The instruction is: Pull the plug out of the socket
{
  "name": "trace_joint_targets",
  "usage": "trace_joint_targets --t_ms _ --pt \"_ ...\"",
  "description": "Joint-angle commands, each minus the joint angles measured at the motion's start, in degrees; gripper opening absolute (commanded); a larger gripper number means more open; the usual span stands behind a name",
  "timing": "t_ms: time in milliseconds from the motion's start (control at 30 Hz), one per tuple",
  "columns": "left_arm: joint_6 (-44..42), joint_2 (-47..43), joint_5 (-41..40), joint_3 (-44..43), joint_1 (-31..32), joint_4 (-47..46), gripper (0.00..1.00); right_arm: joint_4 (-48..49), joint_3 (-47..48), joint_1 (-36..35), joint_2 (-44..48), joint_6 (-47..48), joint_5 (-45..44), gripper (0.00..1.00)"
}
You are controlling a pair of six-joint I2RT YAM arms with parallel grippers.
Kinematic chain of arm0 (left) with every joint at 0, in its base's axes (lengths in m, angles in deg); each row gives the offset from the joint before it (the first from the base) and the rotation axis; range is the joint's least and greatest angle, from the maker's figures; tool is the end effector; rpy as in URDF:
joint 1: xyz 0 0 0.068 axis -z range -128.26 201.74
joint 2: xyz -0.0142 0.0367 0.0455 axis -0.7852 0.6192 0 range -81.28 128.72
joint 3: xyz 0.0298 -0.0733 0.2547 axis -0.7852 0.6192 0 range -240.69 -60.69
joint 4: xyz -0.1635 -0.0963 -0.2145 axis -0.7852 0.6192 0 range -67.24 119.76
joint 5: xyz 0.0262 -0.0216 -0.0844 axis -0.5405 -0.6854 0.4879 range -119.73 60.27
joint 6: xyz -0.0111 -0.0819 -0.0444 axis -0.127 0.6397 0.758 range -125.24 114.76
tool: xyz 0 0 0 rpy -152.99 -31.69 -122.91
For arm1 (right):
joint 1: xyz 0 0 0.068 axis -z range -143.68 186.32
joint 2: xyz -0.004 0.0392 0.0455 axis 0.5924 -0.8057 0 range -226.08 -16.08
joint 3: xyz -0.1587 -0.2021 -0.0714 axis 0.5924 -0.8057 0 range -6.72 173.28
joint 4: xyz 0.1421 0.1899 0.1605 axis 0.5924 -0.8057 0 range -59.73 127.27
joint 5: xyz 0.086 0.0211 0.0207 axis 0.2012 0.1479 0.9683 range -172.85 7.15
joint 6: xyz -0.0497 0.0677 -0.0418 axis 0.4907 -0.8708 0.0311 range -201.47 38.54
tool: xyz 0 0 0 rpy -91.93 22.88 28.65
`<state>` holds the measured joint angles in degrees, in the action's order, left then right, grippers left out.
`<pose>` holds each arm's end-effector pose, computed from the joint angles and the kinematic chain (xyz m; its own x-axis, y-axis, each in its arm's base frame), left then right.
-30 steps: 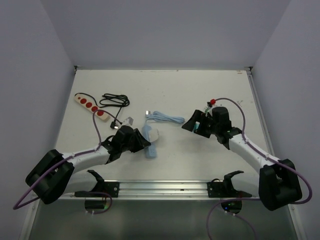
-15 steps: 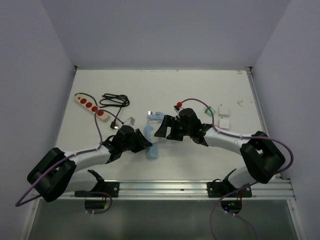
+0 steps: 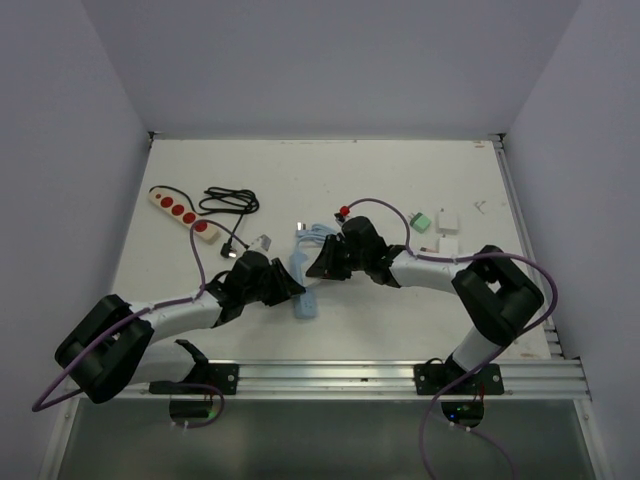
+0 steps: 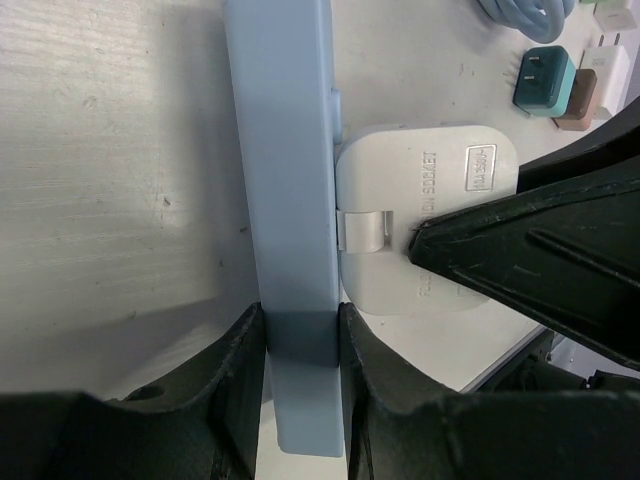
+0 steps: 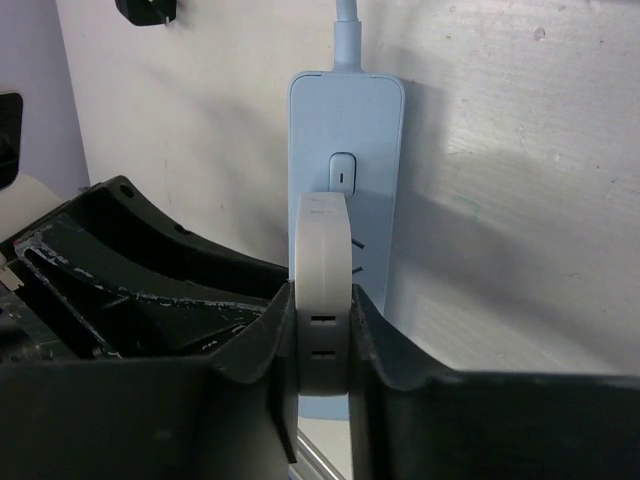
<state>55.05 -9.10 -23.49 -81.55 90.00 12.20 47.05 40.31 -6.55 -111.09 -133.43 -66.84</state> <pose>0.2121 -0.1792 0.0812 -0.8448 -0.4334 -0.3139 -0.1081 0.7127 -0.6931 0.2705 0.2831 0.1126 -0.9194 0.1795 -0.3499 -0.1439 0.6745 0.7241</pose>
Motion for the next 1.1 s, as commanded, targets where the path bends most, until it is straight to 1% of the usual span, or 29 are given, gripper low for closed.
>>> trace_joint_targets --t_ms 0,33,67,100,300,333,400,433,633,700,800,833,867,900,933,1000,1033,1067 --pt "-3.52 1.38 1.32 2.05 0.15 2.13 0.01 2.44 2.02 -0.28 -0.01 -0.07 -0.89 0.1" --pt "-3.43 1.56 1.58 2.23 0.06 1.87 0.03 2.35 2.02 -0.28 -0.01 -0.07 -1.07 0.05" --pt "-3.34 1.56 1.76 2.23 0.06 1.61 0.07 2.26 2.02 -0.28 0.08 0.02 -1.07 0.01" --pt "-3.08 1.64 2.19 2.32 0.06 1.17 0.08 2.17 2.02 -0.37 -0.01 0.02 -1.16 0.0" --pt "-2.02 1.73 4.13 3.28 0.06 -0.94 0.22 2.17 1.93 -0.46 0.17 0.02 -1.51 0.0" --pt "-1.85 1.82 4.22 3.46 0.15 -1.12 0.28 2.0 1.93 -0.54 0.25 -0.07 -1.77 0.0" --pt "-1.67 1.73 4.48 3.46 0.15 -1.47 0.34 2.0 1.93 -0.63 0.17 -0.15 -1.95 0.0" --pt "-1.5 1.91 4.57 3.46 0.32 -1.56 0.41 2.08 1.93 -0.81 0.17 -0.07 -2.03 0.0" --pt "-0.7 3.31 4.75 2.67 1.2 -1.82 0.54 2.44 1.84 -1.34 -0.36 -0.5 -2.48 0.0" --pt "-0.7 4.01 4.57 2.49 1.73 -1.82 0.54 2.44 1.84 -1.42 -0.36 -0.59 -2.65 0.0" --pt "-0.26 4.28 4.04 2.58 1.9 -1.74 0.47 2.35 1.84 -1.42 -0.27 -0.59 -2.74 0.0" --pt "-0.09 4.37 4.04 2.49 1.99 -1.65 0.41 2.35 1.84 -1.42 -0.19 -0.59 -2.65 0.0" --pt "-0.09 4.46 3.96 2.32 1.99 -1.21 0.3 2.26 1.75 -1.42 -0.01 -0.59 -2.56 0.0" --pt "0.09 4.89 3.61 2.23 1.91 -0.77 0.26 2.26 1.58 -1.42 0.08 -0.68 -2.56 0.0" --pt "0.09 4.9 3.52 2.06 1.91 -0.34 0.18 2.26 1.49 -1.42 0.25 -0.68 -2.48 0.0" --pt "0.7 5.07 3.17 2.05 1.99 0.37 0.11 2.0 1.23 -1.42 0.95 -0.86 -2.39 0.0" --pt "0.79 5.07 2.9 2.23 1.99 0.55 0.03 1.91 1.23 -1.42 1.39 -0.77 -2.39 0.0" --pt "0.97 5.07 2.73 2.32 1.91 0.98 0.0 1.39 1.23 -1.42 1.75 -0.77 -2.47 0.0"
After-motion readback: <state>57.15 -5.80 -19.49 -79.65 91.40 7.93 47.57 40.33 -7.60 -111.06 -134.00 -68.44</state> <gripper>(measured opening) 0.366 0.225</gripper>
